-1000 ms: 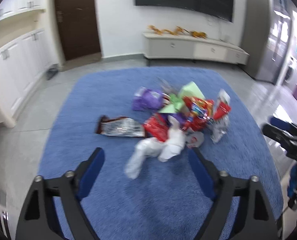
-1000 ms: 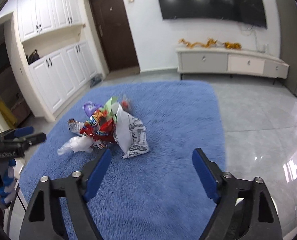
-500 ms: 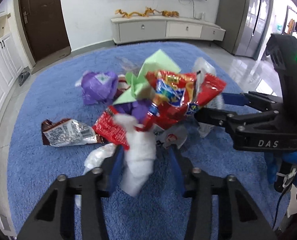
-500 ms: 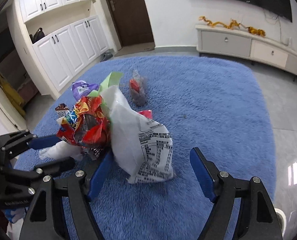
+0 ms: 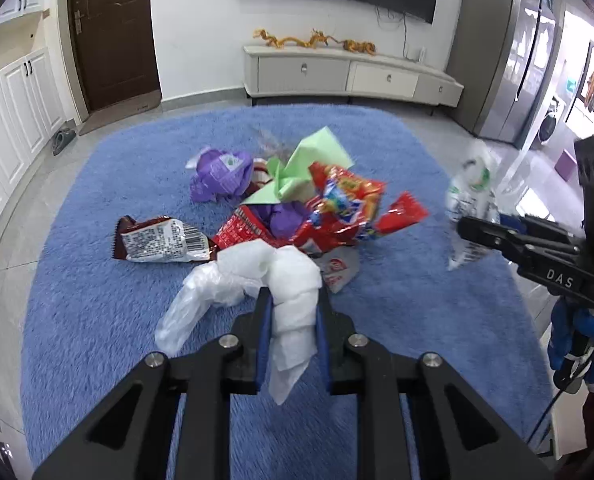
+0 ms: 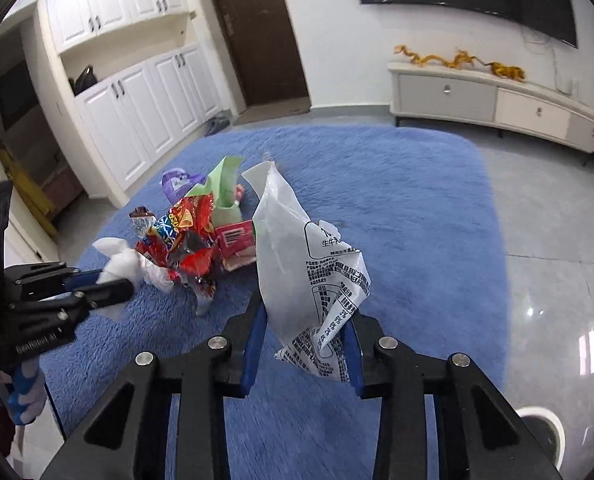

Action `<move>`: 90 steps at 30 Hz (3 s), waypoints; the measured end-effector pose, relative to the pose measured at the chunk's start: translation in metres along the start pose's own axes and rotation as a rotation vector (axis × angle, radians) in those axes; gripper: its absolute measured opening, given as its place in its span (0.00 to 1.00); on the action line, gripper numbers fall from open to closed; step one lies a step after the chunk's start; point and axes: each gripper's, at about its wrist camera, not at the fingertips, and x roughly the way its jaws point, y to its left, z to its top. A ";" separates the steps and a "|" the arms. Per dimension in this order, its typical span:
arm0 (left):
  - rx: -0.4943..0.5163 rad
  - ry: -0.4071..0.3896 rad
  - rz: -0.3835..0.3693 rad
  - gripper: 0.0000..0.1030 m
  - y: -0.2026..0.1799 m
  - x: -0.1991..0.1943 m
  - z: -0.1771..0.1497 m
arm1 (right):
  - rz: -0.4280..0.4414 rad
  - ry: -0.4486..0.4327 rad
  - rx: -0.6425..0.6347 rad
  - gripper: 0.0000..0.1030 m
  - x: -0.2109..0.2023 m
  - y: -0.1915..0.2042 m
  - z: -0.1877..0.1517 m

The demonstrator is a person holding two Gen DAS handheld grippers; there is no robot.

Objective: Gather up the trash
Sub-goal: 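Carry both items over the trash bin and open both tools to drop them, then return both open tools from the bin to the wrapper pile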

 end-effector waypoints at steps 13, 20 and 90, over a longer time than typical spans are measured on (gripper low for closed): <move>0.248 -0.045 -0.269 0.19 -0.172 -0.025 0.027 | -0.162 -0.118 0.286 0.34 -0.131 -0.111 -0.091; 0.373 0.085 -0.413 0.19 -0.282 0.026 0.033 | -0.273 -0.045 0.459 0.37 -0.146 -0.193 -0.145; -0.012 -0.185 -0.378 0.50 0.023 -0.026 0.080 | -0.385 -0.172 0.421 0.60 -0.191 -0.080 -0.080</move>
